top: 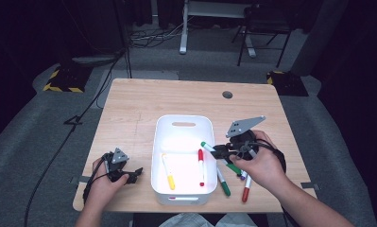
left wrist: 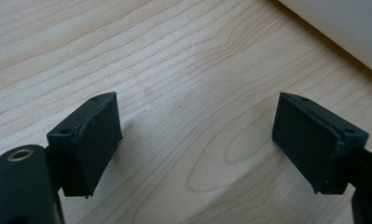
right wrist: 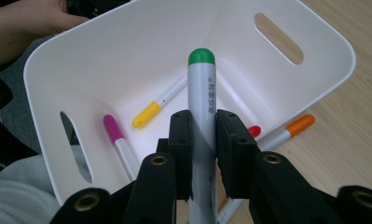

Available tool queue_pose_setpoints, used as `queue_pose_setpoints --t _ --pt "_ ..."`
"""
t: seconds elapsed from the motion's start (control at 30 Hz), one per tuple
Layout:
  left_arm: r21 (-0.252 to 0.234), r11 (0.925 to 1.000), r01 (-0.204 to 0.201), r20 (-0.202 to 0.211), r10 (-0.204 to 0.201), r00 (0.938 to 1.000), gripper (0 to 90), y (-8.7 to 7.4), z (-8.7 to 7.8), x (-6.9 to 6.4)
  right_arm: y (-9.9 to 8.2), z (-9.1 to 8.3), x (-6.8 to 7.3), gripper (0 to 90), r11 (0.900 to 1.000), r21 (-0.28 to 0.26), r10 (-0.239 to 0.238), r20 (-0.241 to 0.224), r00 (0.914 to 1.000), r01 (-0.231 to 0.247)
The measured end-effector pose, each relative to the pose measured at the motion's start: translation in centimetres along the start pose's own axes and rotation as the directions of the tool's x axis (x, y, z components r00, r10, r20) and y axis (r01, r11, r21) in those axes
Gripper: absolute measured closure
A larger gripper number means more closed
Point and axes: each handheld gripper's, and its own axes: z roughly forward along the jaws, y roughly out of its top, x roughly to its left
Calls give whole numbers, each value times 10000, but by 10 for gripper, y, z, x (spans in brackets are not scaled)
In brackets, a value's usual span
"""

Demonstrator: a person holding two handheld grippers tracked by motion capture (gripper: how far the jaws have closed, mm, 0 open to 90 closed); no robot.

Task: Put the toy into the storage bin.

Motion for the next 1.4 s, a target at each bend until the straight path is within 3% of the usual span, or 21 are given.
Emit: queue_pose_setpoints --t 0.77,1.23,1.37,1.4 --pt "1 10000 -3 -3 3 10000 160 0 0 0 37 42 36 769 9954 231 -900 -977 9911 927" --pt "-2 10000 -2 -6 2 10000 160 0 0 0 28 66 44 769 9867 1172 -974 -1261 9872 1124" --pt "-11 10000 16 -4 -16 10000 160 0 0 0 26 76 44 769 9804 1281 -1320 -1382 9816 1499" --pt "-12 10000 13 -3 -13 10000 160 0 0 0 25 77 46 769 9799 1523 -1069 -1423 9840 1284"
